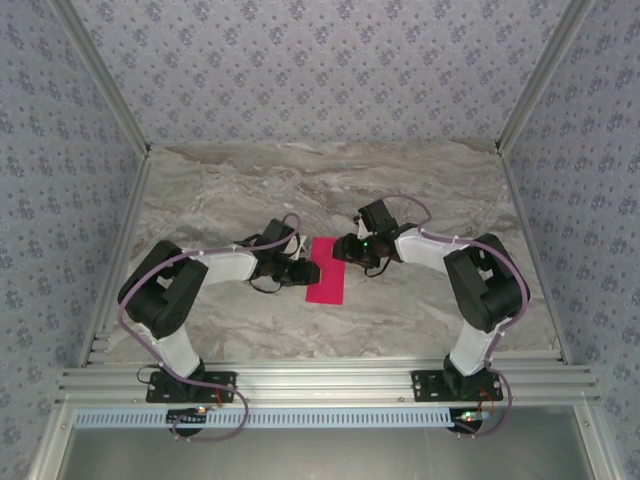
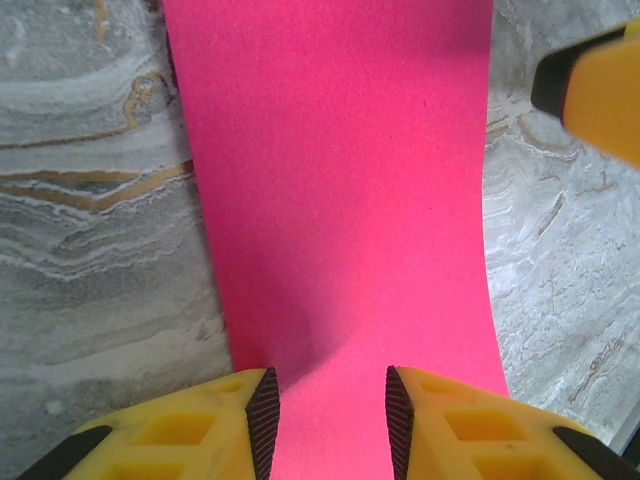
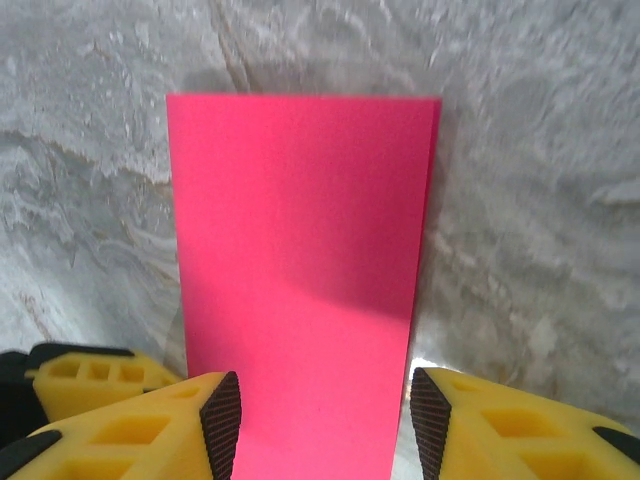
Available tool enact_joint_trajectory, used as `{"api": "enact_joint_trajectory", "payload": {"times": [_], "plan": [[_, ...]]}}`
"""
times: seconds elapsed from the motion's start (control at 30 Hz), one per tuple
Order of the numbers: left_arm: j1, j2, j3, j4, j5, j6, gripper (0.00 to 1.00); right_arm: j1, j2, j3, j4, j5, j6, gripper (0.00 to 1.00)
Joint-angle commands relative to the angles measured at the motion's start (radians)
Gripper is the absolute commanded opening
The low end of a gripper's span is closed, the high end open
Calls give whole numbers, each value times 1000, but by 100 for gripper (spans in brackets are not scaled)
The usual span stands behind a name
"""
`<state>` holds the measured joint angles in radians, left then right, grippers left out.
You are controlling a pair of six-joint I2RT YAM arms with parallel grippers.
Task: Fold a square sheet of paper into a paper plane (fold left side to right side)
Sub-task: Fold the triangle a second time at the center of the table.
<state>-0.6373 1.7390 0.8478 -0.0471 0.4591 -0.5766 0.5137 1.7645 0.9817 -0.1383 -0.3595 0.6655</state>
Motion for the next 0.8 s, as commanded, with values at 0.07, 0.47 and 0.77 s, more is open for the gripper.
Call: {"api": "enact_joint_trajectory", "payload": {"times": [0.07,0.47,0.77], "plan": [[-14,19,13,-28,-14,13,36,-14,59,53,9,27,-17,53],[-13,19,12,-28,-14,13,36,-30,122,110,30,-19,-22,52],[-14,-20,17,-32,-20,29,38,-30,111,100,37,-50,-15,46]]}}
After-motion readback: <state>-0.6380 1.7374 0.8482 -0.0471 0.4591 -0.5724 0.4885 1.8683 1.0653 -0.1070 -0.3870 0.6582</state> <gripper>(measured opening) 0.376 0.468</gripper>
